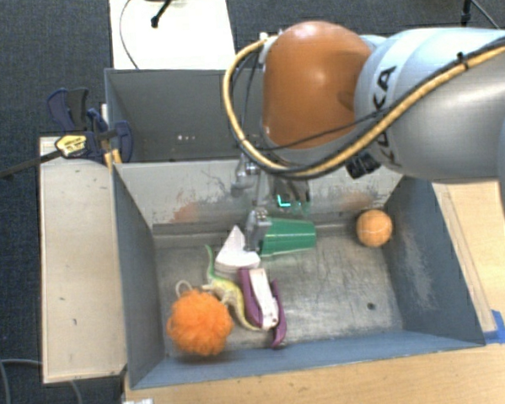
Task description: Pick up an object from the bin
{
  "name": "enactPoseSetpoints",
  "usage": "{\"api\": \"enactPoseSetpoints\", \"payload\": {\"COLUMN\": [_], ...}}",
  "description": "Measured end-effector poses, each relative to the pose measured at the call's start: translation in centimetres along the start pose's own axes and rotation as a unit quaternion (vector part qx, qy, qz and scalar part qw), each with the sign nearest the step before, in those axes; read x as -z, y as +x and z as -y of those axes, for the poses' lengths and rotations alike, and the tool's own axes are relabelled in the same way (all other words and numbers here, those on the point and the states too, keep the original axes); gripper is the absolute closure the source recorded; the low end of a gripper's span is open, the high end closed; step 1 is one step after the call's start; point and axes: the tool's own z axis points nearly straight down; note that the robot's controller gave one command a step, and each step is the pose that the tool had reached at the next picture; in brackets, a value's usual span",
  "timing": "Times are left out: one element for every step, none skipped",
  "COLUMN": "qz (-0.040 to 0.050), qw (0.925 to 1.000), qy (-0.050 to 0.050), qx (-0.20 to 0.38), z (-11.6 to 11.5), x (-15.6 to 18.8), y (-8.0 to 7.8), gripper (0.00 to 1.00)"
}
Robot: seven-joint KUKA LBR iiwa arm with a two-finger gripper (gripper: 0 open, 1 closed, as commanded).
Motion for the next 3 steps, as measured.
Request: {"api": "enactPoseSetpoints", "payload": {"qz": [0.004,0.0054,-0.0007], "qw": [1.0,0.9995,0.9999], "qy": [-0.001,-0.001,0.001], "qx": [-0.002,0.032,0.015], "z": [0.1,-1.9,-4.9], "x": [0.5,-6.9,-8.9], "y": [-0.2,2.1,5.9], "gripper": [0.0,0.0,0.0]}}
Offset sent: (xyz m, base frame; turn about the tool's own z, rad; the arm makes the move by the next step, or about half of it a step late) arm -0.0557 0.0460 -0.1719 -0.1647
